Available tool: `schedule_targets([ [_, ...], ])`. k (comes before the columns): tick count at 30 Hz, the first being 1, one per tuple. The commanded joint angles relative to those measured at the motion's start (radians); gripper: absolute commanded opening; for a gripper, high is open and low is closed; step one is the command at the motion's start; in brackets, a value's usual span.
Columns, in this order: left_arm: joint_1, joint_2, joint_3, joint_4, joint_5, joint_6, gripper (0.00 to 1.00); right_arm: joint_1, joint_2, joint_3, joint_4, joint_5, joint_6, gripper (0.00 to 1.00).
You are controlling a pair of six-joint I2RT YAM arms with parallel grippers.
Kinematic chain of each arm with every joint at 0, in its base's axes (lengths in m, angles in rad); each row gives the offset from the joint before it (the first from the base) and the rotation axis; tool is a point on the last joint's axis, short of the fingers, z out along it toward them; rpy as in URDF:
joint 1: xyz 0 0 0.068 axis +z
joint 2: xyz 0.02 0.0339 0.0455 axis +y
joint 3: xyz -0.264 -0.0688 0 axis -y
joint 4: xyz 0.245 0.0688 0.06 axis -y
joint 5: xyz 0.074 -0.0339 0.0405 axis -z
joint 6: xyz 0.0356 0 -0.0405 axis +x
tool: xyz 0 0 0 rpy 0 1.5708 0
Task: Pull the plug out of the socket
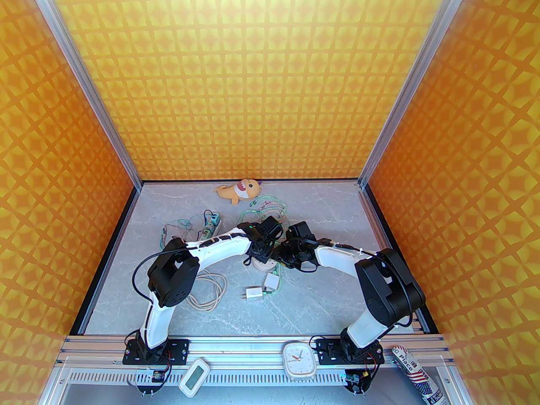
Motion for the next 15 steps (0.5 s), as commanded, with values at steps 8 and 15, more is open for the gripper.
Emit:
schedule_targets([
  [8,0.089,-0.079,0.015,-0.03,0.29,-0.052,0.16,0.0,0.1,-0.086,-0.232,0.225,-0.022,0.3],
  [15,0.039,-0.056,0.024,-0.069,0.152,-0.015,0.17,0.0,0.1,-0.089,-0.229,0.226,-0.017,0.3],
])
